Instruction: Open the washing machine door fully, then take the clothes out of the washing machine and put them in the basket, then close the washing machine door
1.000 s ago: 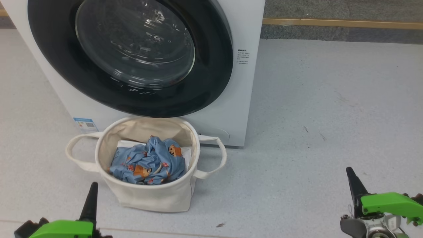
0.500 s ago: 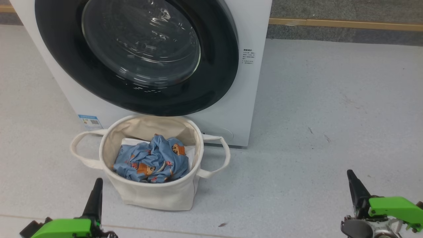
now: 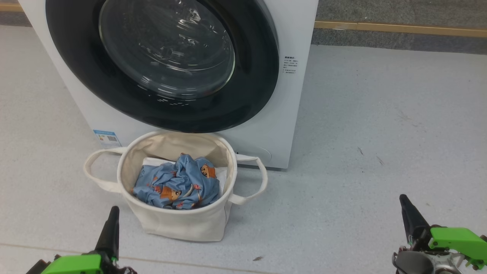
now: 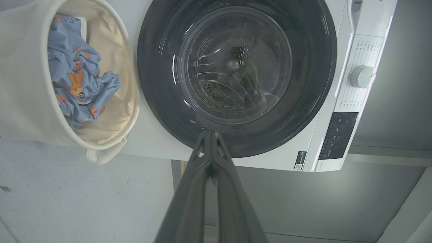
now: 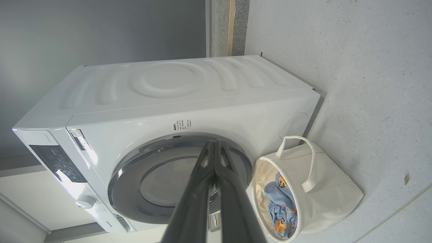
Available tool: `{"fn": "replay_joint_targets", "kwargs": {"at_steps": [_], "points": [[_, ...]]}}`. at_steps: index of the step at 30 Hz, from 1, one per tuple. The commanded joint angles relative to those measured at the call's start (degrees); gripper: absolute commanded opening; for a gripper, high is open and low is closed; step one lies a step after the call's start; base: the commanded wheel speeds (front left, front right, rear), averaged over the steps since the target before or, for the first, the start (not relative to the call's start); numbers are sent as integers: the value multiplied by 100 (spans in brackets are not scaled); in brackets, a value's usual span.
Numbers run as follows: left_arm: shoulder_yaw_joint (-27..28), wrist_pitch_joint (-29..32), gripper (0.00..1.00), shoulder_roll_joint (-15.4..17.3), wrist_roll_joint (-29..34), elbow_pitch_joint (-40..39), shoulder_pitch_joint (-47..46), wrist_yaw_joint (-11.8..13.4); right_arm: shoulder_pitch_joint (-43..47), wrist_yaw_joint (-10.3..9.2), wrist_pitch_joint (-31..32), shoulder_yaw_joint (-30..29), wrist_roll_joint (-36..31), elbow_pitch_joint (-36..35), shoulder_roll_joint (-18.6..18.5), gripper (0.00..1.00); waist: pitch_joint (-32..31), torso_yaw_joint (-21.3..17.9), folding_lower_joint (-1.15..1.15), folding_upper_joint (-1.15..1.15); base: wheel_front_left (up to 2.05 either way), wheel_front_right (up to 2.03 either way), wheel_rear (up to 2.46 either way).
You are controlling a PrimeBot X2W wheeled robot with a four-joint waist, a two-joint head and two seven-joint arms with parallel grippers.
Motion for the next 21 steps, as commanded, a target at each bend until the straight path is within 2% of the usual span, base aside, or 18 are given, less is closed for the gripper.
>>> {"fn": "replay_joint_targets", "kwargs": {"at_steps": [1,21], "points": [[200,49,0,35,-16,-221,-149,-40,-78,0,29,91,41,-218,-11,0,0,-1,0,0,0,0,0],[199,48,0,35,-16,-221,-149,-40,-79,0,40,77,30,-217,-2,0,0,-1,0,0,0,0,0]]}}
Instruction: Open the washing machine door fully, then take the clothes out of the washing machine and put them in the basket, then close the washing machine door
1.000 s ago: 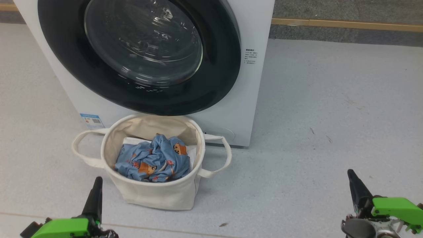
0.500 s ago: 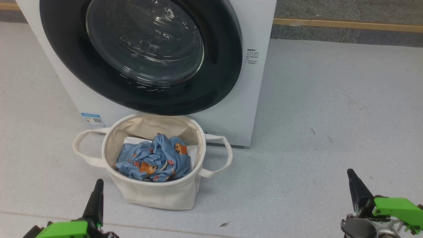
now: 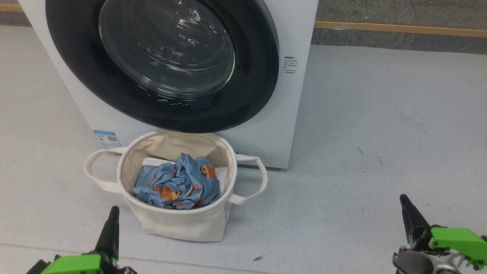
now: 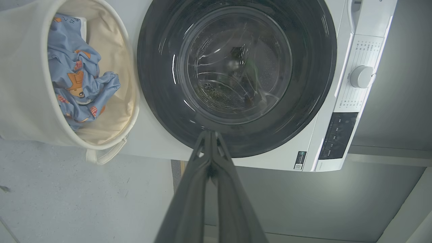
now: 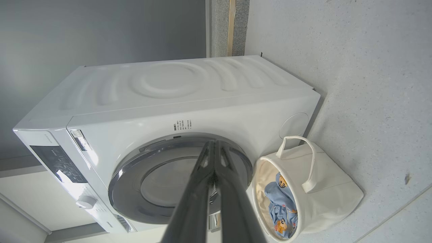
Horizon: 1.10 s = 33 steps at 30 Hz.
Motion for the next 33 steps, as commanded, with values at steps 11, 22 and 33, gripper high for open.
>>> {"fn": "replay_joint_targets", "kwargs": {"at_steps": [11,22,33], "points": [[198,48,0,35,-16,-217,-148,-40,-80,1,35,93,25,-216,-6,0,0,0,0,0,0,0,0],[197,48,0,34,-17,-217,-148,-40,-80,1,39,88,21,-215,-3,0,0,0,0,0,0,0,0],[197,48,0,34,-17,-217,-148,-40,-81,1,42,84,18,-215,0,0,0,0,0,0,0,0,0]]}}
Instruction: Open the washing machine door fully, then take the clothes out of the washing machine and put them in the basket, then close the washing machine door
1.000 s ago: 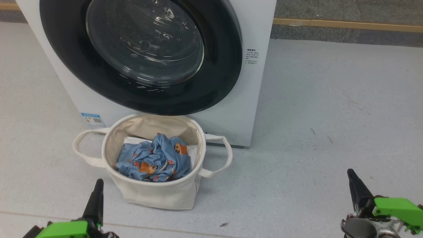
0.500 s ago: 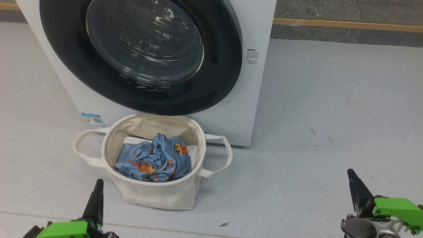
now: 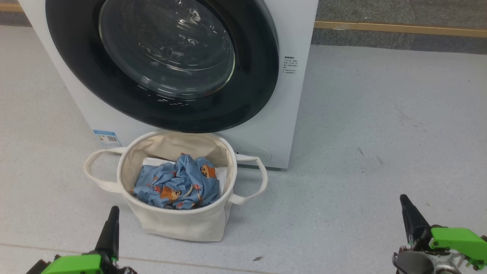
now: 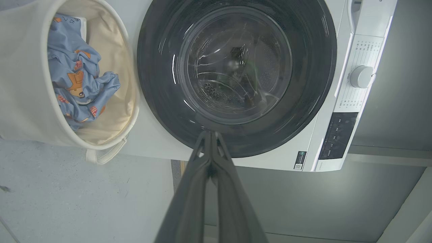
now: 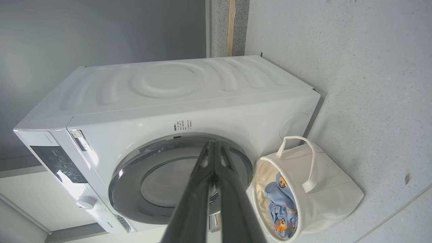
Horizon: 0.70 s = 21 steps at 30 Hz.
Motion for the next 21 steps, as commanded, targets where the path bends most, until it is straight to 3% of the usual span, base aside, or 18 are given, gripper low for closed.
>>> {"fn": "replay_joint_targets", "kwargs": {"at_steps": [1,21], "points": [[196,48,0,36,-17,-216,-148,-40,-81,1,37,94,19,-215,-5,0,0,0,0,0,0,0,0],[196,47,0,36,-17,-216,-148,-40,-81,1,42,87,13,-215,-1,0,0,0,0,0,0,0,0]]}}
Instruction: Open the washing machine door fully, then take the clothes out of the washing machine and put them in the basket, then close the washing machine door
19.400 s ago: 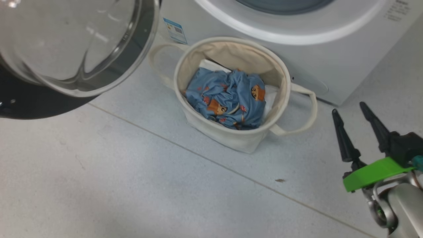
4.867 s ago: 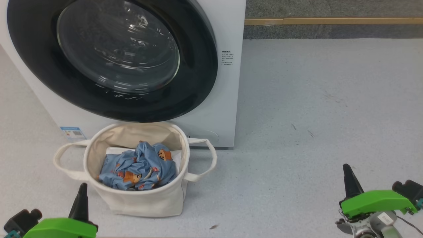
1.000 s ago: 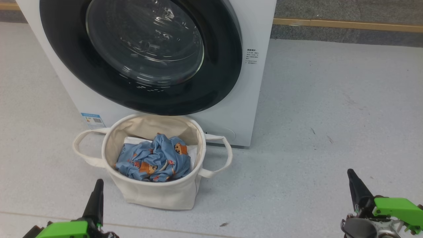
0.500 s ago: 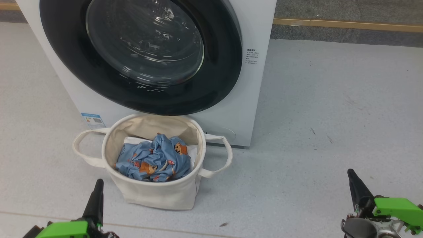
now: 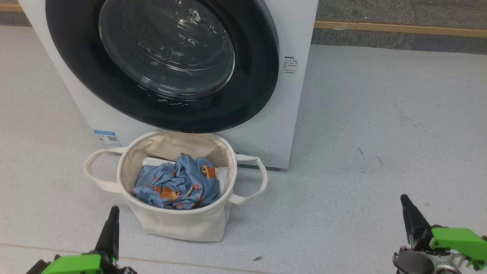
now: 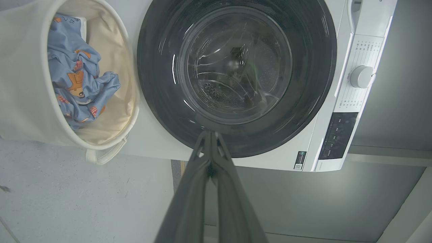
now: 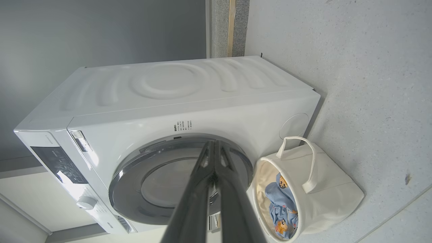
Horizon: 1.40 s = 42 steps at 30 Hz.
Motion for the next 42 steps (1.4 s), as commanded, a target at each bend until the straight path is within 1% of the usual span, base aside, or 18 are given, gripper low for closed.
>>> {"fn": "replay_joint_targets", "kwargs": {"at_steps": [1,42], "points": [[196,47,0,36,-17,-216,-148,-40,-81,1,42,103,13,-215,-3,0,0,0,0,0,0,0,0],[195,47,0,36,-18,-216,-148,-40,-82,1,49,95,6,-215,3,0,0,0,0,0,0,0,0]]}}
